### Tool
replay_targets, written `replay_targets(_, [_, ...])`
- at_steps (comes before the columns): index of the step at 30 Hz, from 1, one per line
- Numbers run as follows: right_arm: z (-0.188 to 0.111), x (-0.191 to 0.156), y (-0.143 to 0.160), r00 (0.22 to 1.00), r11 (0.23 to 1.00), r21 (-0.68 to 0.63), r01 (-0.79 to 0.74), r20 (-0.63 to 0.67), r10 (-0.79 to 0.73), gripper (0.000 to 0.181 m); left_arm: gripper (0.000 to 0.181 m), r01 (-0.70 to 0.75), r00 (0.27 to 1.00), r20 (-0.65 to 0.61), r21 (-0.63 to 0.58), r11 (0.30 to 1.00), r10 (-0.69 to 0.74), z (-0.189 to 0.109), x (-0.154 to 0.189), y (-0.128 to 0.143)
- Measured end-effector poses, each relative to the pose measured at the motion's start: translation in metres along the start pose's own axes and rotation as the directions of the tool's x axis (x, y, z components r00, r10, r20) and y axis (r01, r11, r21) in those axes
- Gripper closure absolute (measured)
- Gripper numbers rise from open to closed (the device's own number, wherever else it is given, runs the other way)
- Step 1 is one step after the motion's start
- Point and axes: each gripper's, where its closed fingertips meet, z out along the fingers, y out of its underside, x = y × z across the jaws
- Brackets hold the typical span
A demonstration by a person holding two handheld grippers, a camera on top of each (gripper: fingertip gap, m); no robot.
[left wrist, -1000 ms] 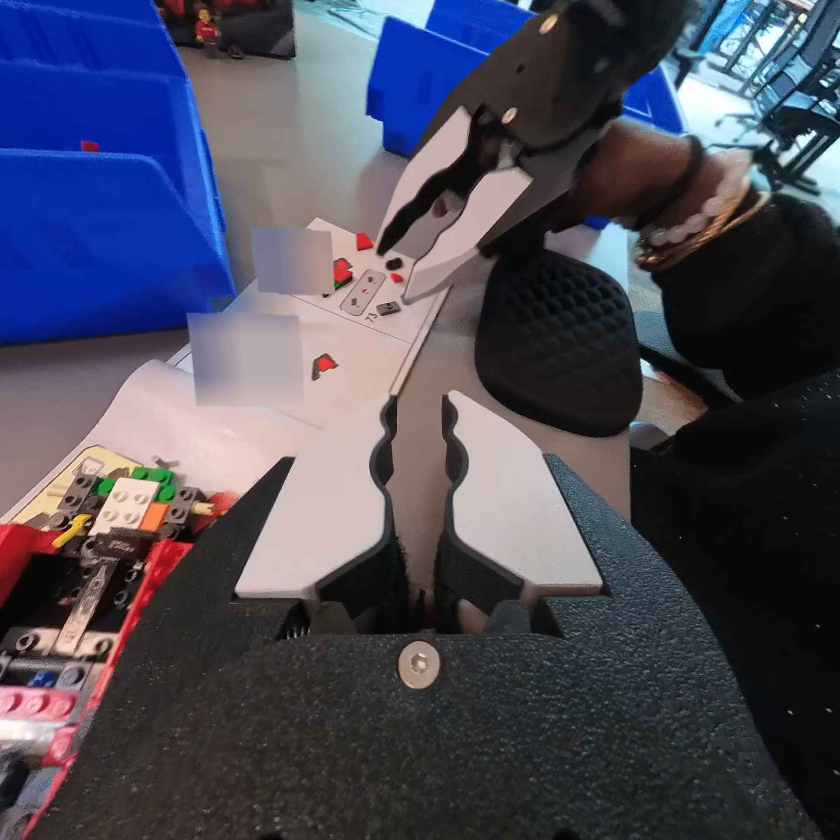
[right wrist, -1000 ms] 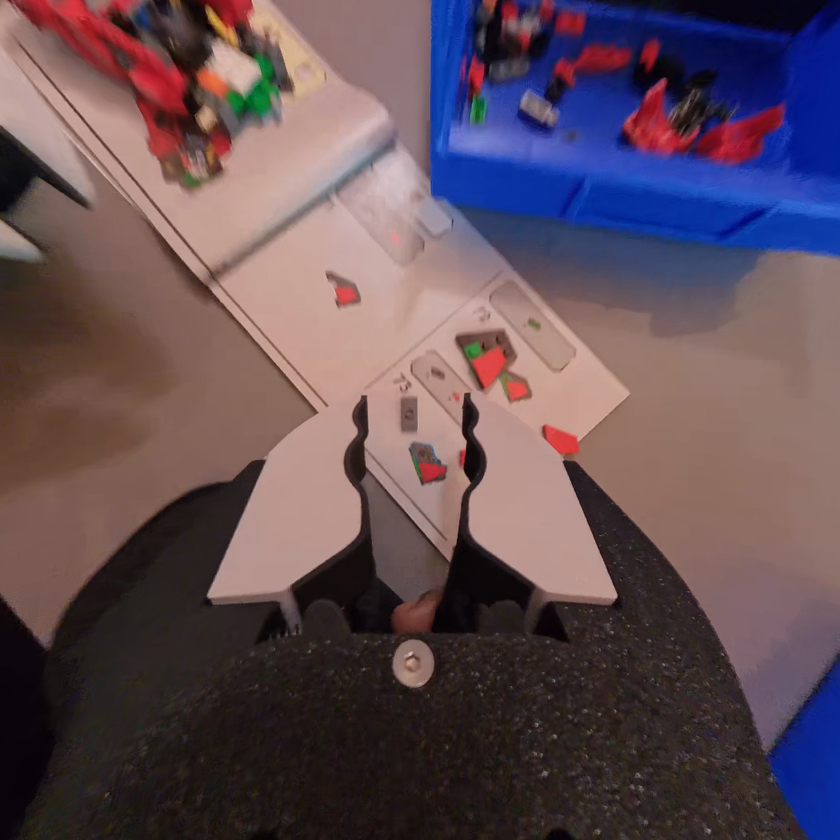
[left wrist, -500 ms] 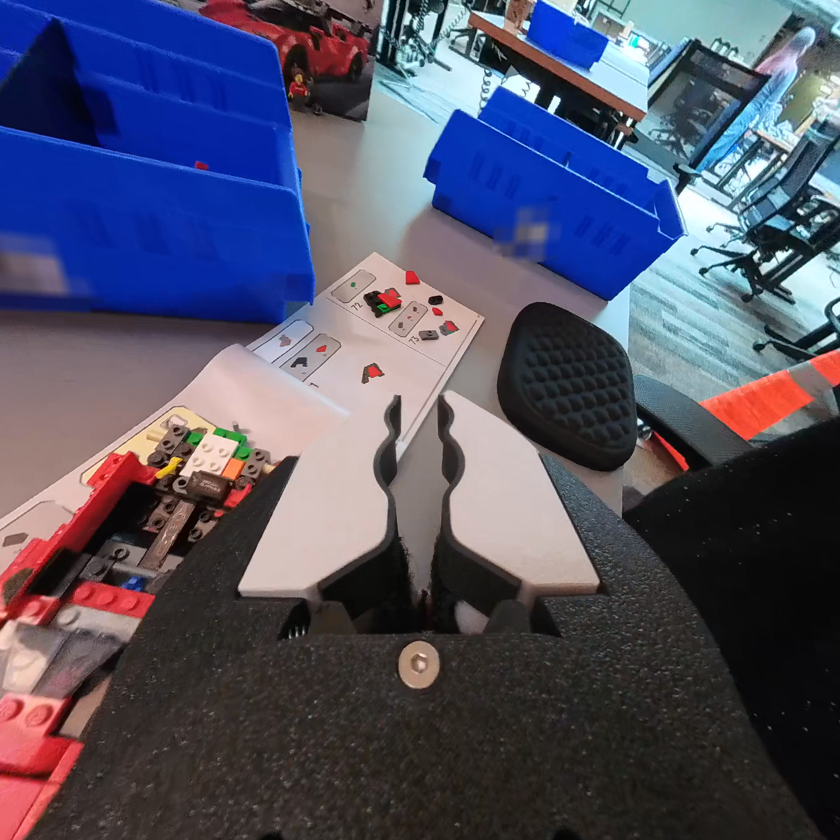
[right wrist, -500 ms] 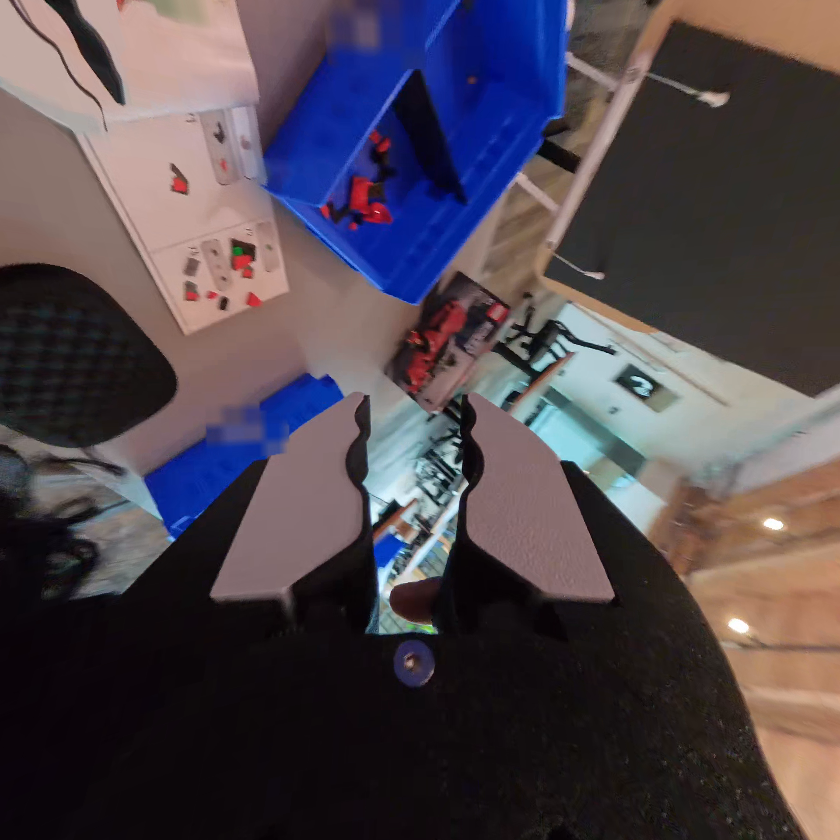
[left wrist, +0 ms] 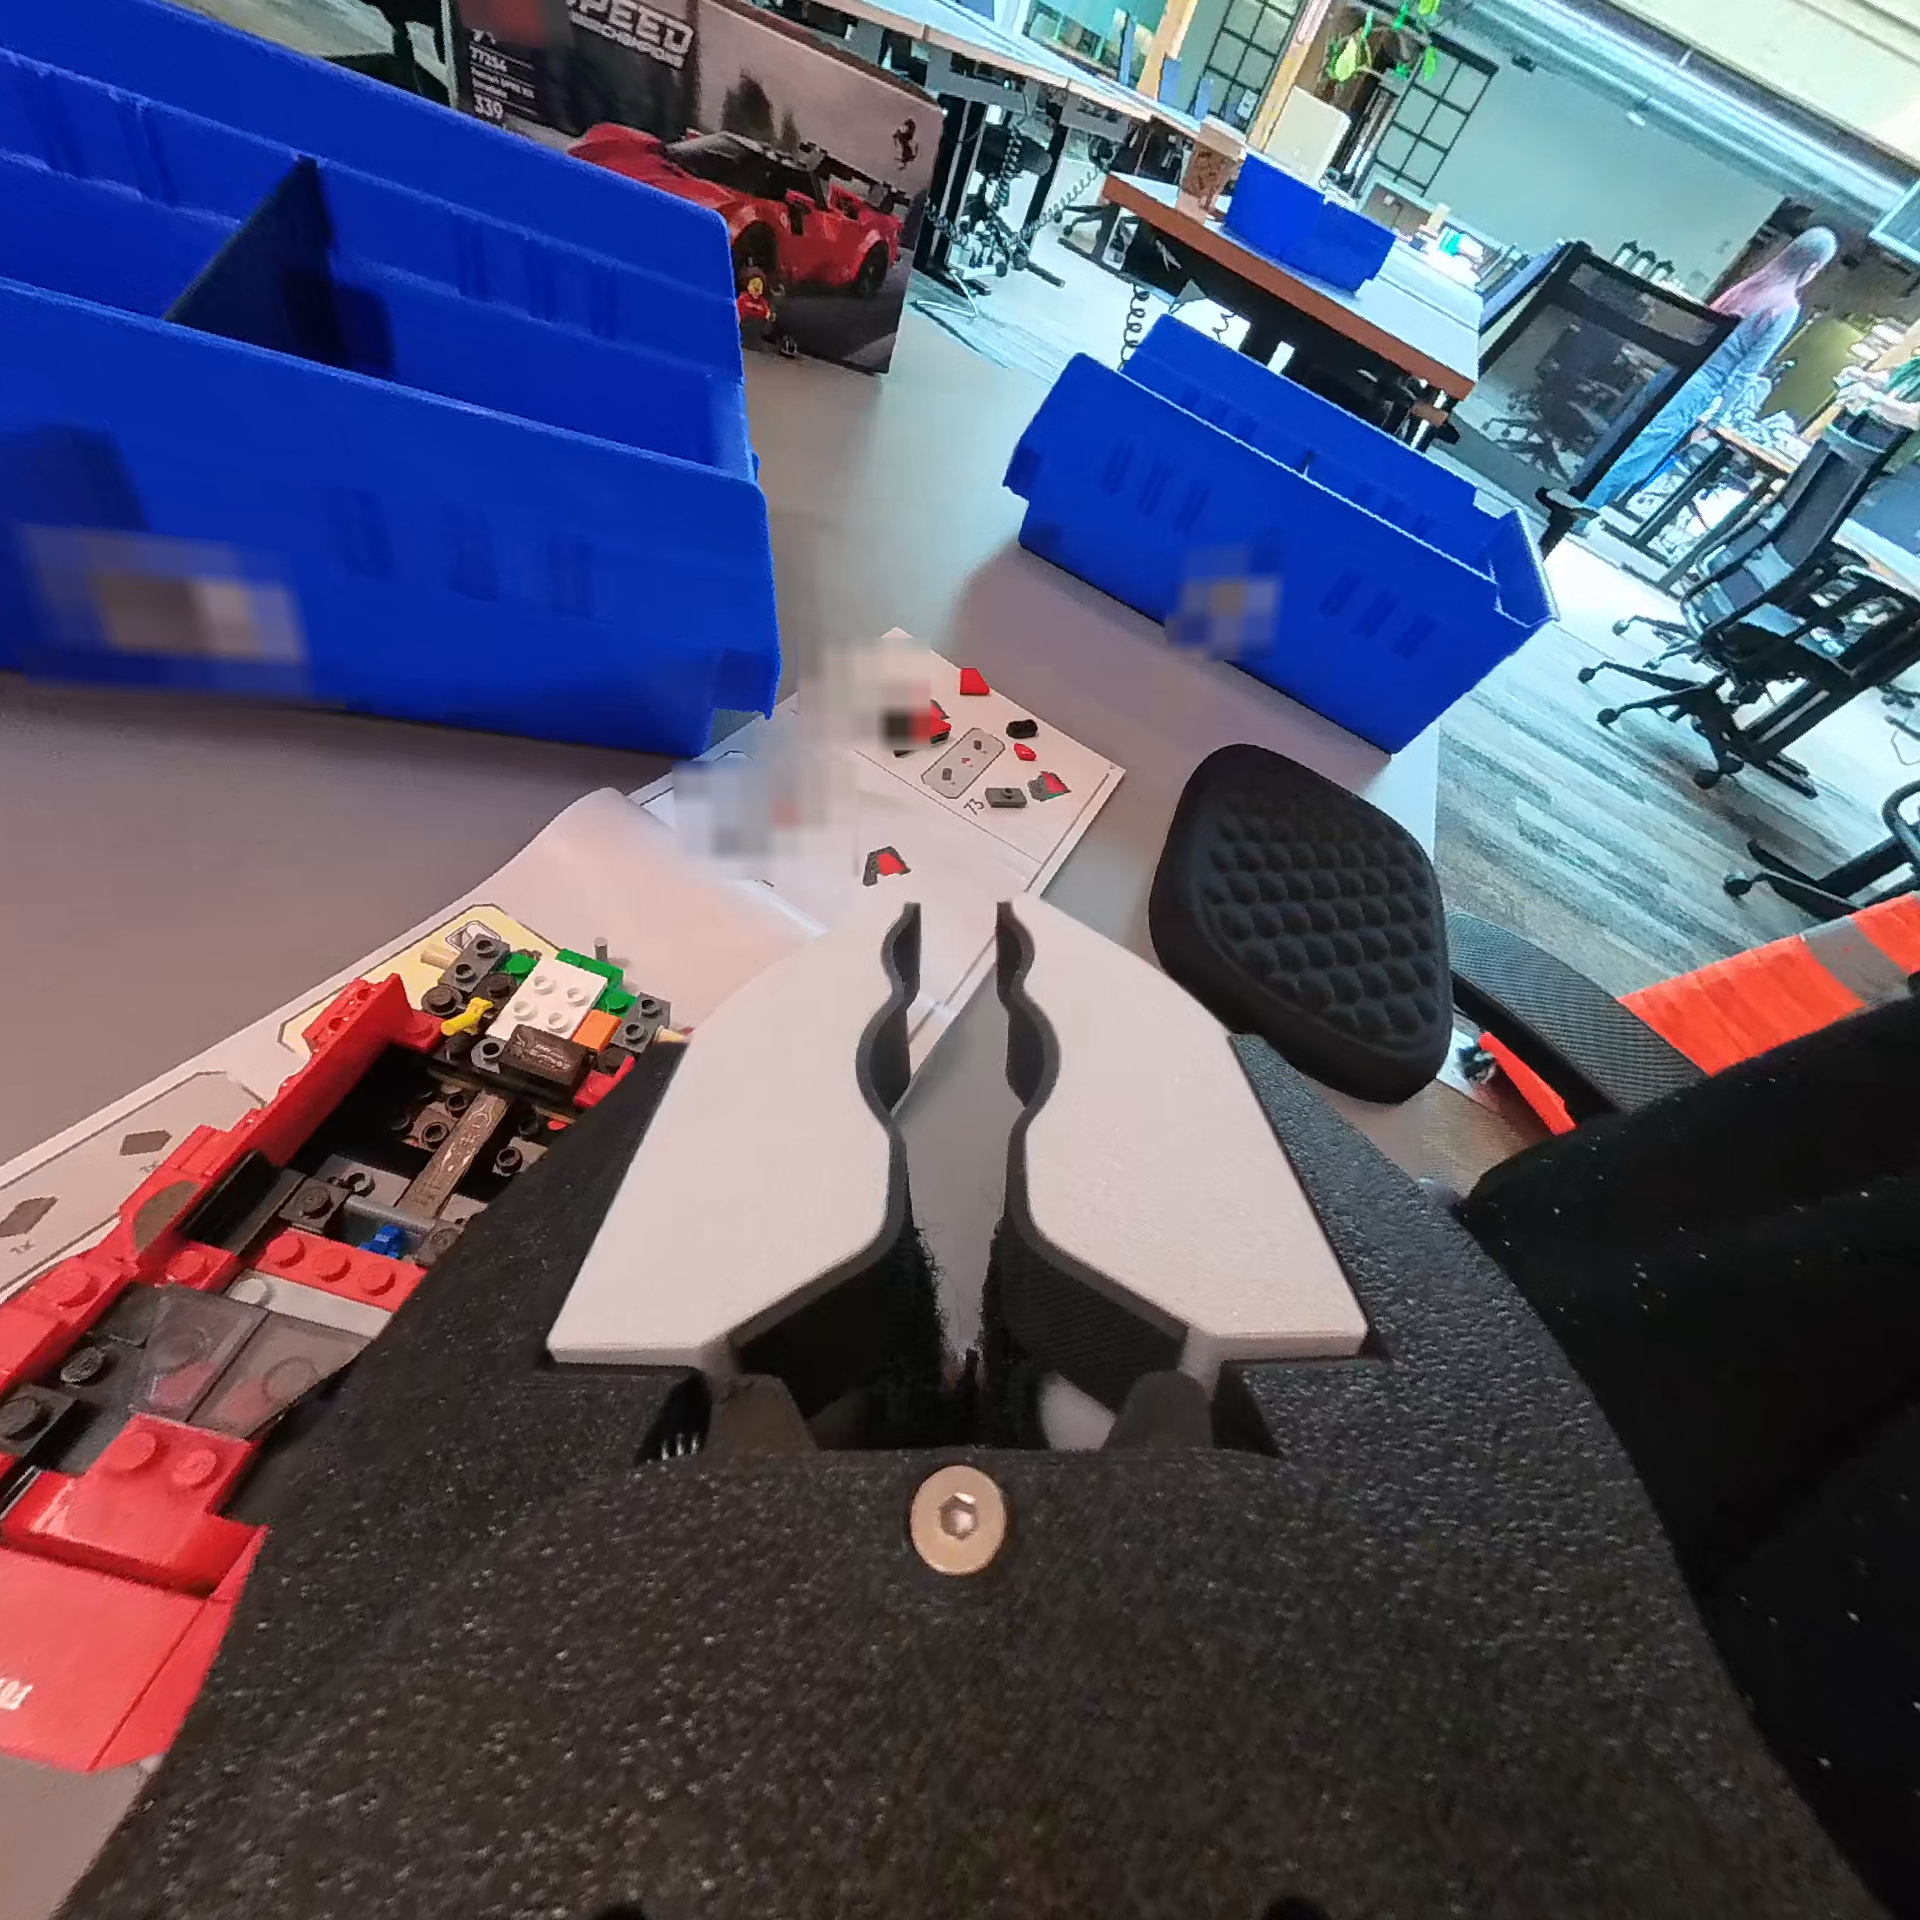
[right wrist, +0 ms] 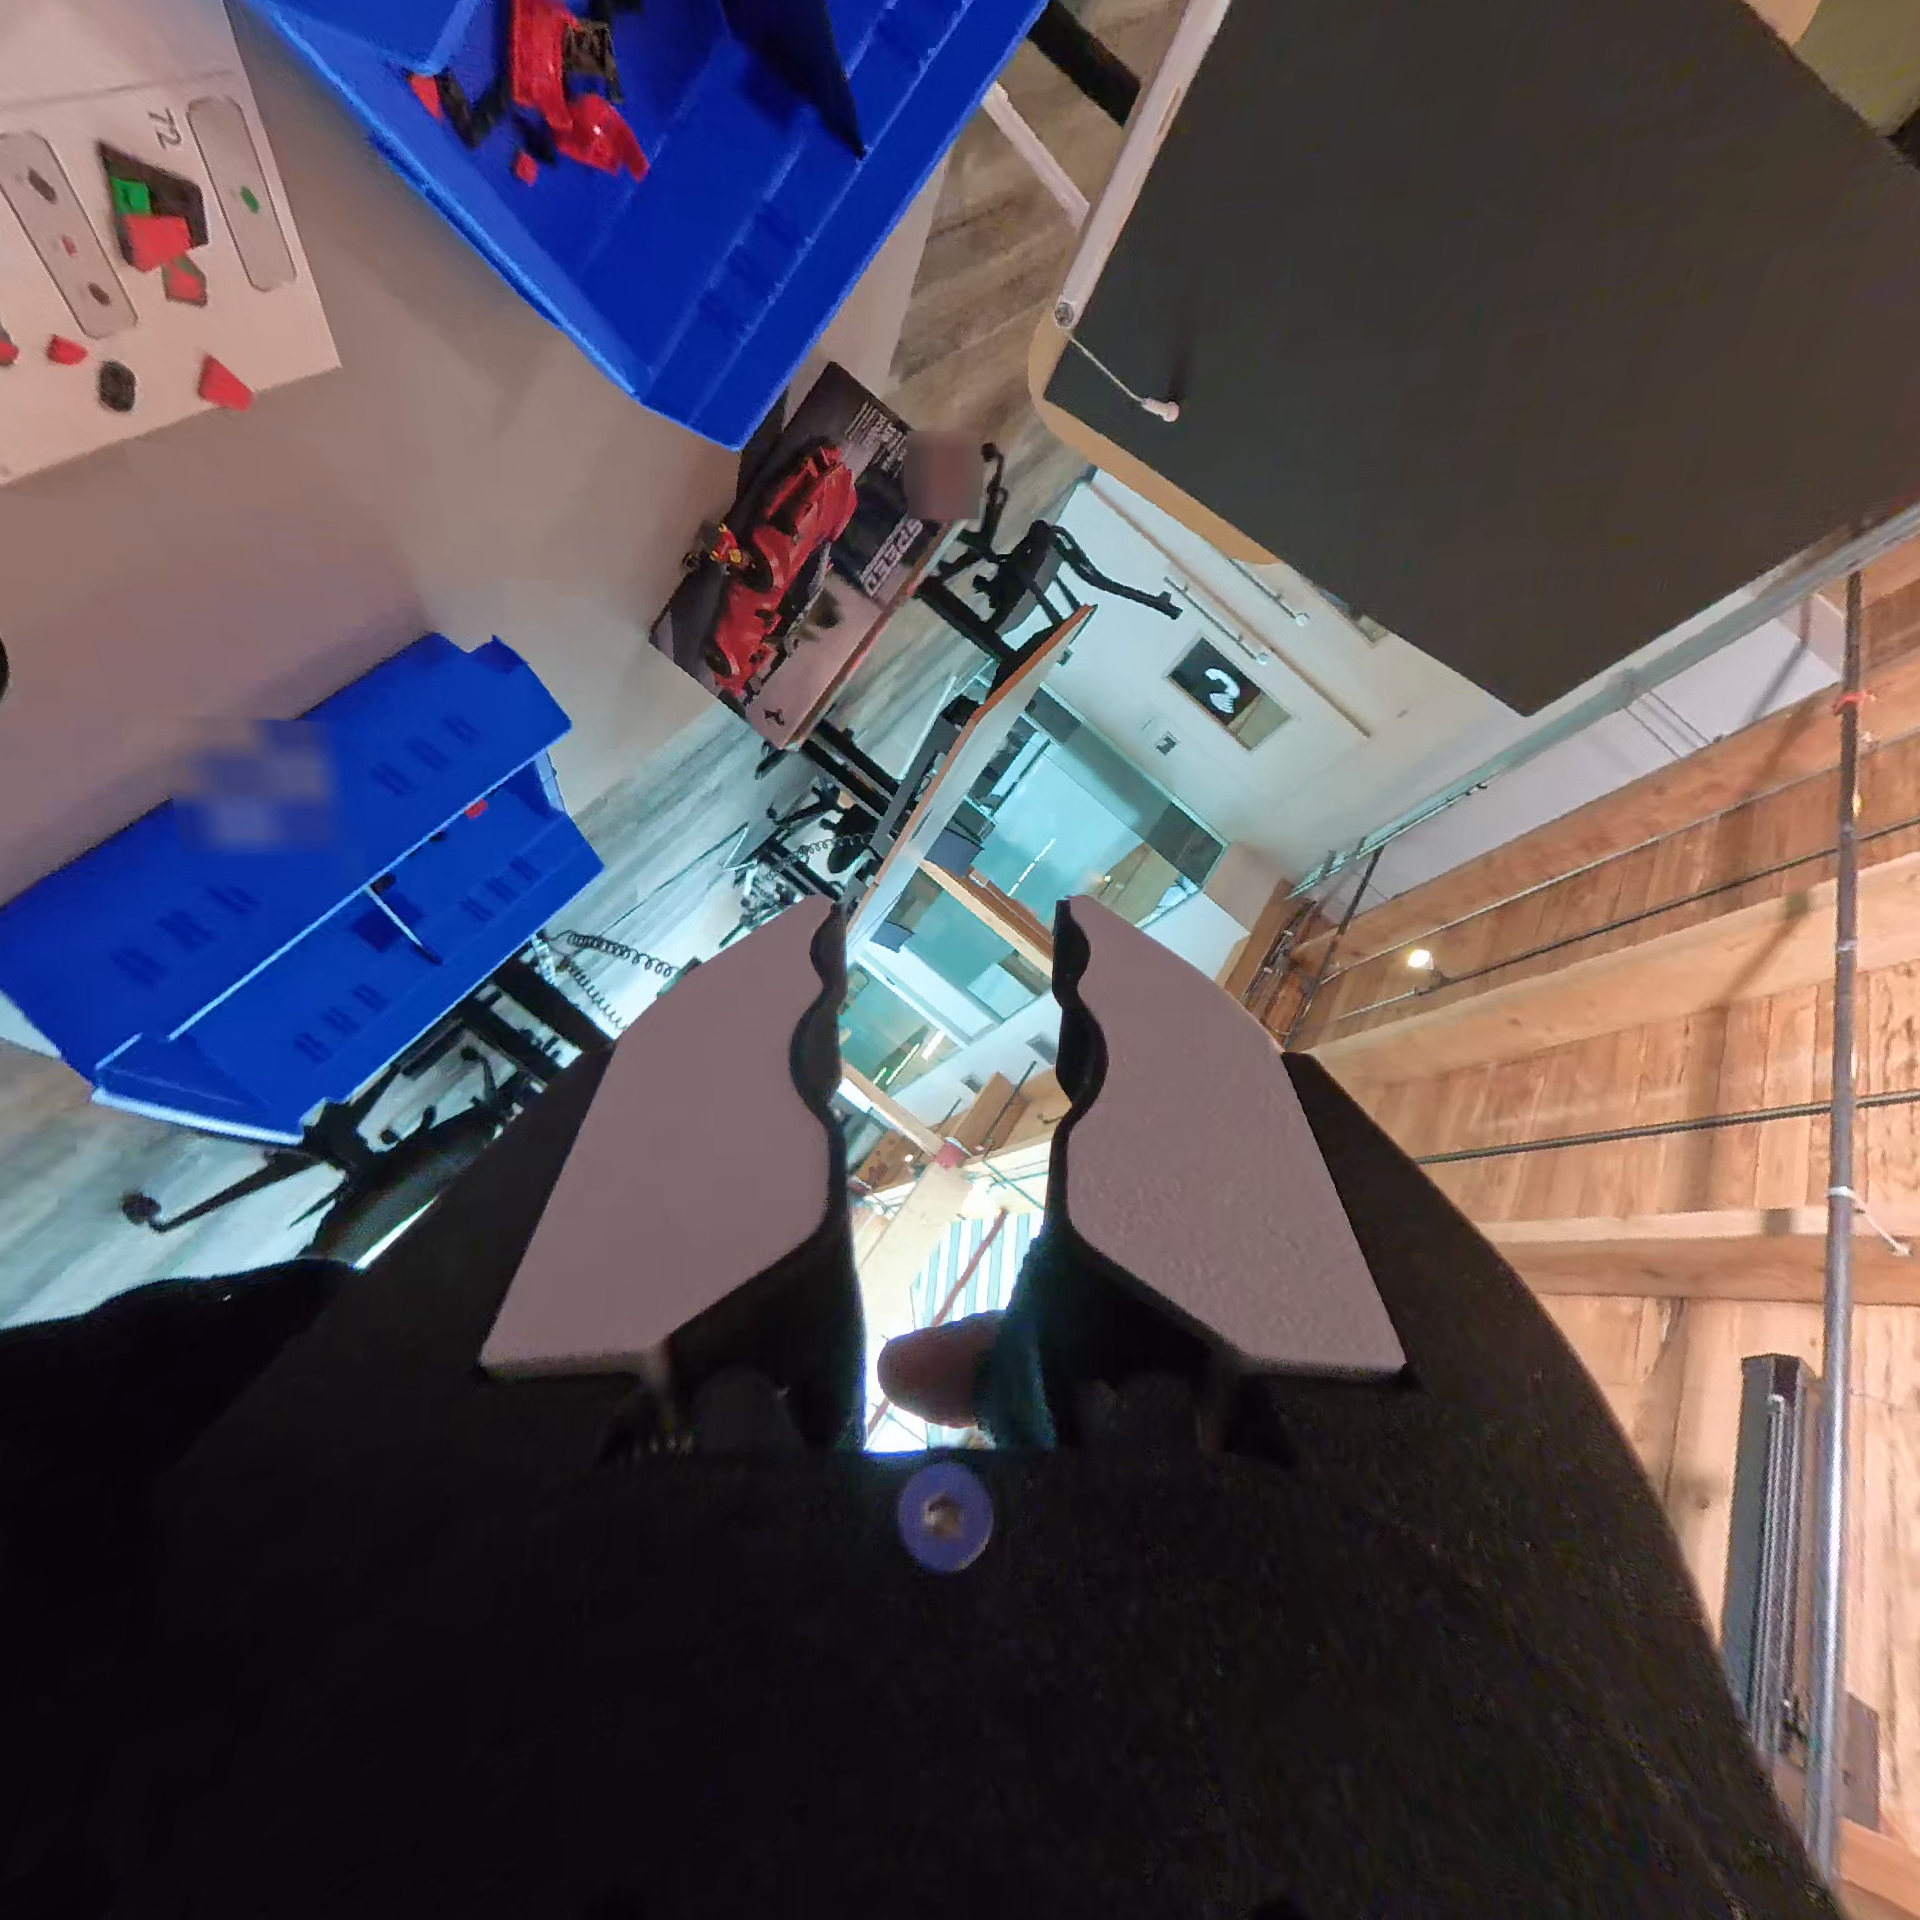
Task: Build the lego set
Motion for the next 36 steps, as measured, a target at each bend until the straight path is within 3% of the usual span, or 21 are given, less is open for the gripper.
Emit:
replay_targets(5, [-0.013,0.03,0.011,0.997,0.991,-0.132,0.028,-0.065,-0.037,0.145,0.168,-0.017,0.999,-0.029,-0.001,1.0,0.017,0.002,0.008,0.0])
replay_targets(9, [-0.009,0.029,0.006,0.974,0.946,-0.297,0.126,-0.143,-0.175,0.144,0.168,0.0,0.999,-0.044,-0.011,1.0,-0.001,0.004,0.006,0.005])
replay_targets(11, [-0.007,0.022,-0.005,0.957,0.926,-0.3,0.229,-0.104,-0.27,0.147,0.169,0.014,0.999,-0.048,-0.012,1.0,-0.015,0.006,0.004,0.005])
replay_targets(15, [-0.018,0.034,-0.008,0.943,0.893,-0.367,0.261,-0.103,-0.318,0.144,0.169,-0.002,0.998,-0.057,-0.012,1.0,0.002,0.007,0.006,0.001])
replay_targets(21, [-0.033,0.039,-0.01,0.887,0.877,-0.436,0.203,-0.297,-0.353,0.148,0.169,-0.015,0.998,-0.062,-0.029,0.999,0.013,0.007,0.007,0.006])
replay_targets(25, [-0.027,0.027,-0.01,0.892,0.899,-0.393,0.193,-0.311,-0.327,0.151,0.169,-0.006,0.999,-0.054,-0.014,1.0,0.006,0.004,0.002,0.004])
replay_targets(28, [0.018,0.009,-0.007,0.96,0.939,-0.293,0.183,-0.151,-0.234,0.147,0.169,-0.016,0.998,-0.055,0.015,1.0,0.017,0.002,0.004,-0.005])
replay_targets(31, [0.083,-0.01,0.001,0.998,0.982,-0.183,0.052,0.042,-0.045,0.135,0.17,-0.057,0.997,-0.049,0.082,0.995,0.061,-0.003,0.011,-0.017])
replay_targets(33, [0.126,-0.027,-0.002,0.973,0.989,-0.139,-0.06,0.212,0.089,0.126,0.17,-0.062,0.997,-0.032,0.129,0.99,0.067,-0.006,0.012,-0.022])
replay_targets(36, [0.178,-0.05,-0.026,0.874,0.957,-0.064,-0.284,0.393,0.286,0.112,0.17,-0.138,0.99,0.023,0.152,0.979,0.136,-0.003,0.005,-0.026])
